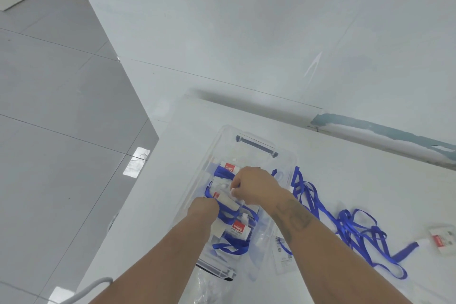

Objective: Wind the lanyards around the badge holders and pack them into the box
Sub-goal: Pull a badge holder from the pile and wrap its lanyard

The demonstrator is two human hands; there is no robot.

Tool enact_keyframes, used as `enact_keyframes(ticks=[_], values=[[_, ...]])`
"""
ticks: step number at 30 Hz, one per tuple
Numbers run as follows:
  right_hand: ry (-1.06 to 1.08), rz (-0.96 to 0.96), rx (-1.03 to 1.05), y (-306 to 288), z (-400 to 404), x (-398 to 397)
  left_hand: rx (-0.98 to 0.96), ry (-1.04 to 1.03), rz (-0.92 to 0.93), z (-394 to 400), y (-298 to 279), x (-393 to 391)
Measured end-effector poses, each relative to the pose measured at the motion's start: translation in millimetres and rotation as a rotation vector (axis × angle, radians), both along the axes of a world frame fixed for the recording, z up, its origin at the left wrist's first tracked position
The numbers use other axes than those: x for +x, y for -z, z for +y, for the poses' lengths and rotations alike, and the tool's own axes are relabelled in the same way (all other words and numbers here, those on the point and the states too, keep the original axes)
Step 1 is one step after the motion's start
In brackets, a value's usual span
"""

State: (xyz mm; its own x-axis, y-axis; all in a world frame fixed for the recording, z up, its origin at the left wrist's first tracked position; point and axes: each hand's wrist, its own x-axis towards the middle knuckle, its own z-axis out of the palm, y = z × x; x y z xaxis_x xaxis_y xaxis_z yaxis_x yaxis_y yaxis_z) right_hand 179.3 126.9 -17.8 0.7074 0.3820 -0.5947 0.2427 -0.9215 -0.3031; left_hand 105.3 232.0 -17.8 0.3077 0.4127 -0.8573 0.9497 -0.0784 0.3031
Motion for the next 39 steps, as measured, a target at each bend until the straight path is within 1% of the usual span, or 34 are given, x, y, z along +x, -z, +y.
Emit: enact_keyframes(ticks=[6,10,15,19,25,29,33,39], values=[[-0.035,0.004,-0.008,11.6,7.0,0.8,0.151,0.175,0.098,-8.9,13.7,-5.1],[-0.060,-0.018,-0.008,17.0,11.3,-1.0,0.240,0.360,0.050,-12.9,12.2,-17.0],[-0.068,-0.032,-0.005,22.0,15.6,-4.2,0.228,0.520,0.025,-13.2,10.5,-25.5],[-0.060,-0.009,0.021,25.1,15.4,-5.2,0.249,0.647,0.059,-10.8,4.5,-29.5],[-0.061,0.021,0.051,23.3,20.7,-4.7,0.393,0.922,0.166,2.4,-10.5,-30.5],[-0.041,0.051,0.066,24.5,26.1,-8.3,0.461,1.057,0.153,6.1,-18.0,-33.5],[-0.048,0.043,0.049,27.2,31.1,-12.6,0.460,1.110,0.126,10.0,-23.3,-33.0],[-0.031,0.013,0.066,22.7,31.9,-14.3,0.439,1.113,0.110,12.8,-26.1,-32.3]])
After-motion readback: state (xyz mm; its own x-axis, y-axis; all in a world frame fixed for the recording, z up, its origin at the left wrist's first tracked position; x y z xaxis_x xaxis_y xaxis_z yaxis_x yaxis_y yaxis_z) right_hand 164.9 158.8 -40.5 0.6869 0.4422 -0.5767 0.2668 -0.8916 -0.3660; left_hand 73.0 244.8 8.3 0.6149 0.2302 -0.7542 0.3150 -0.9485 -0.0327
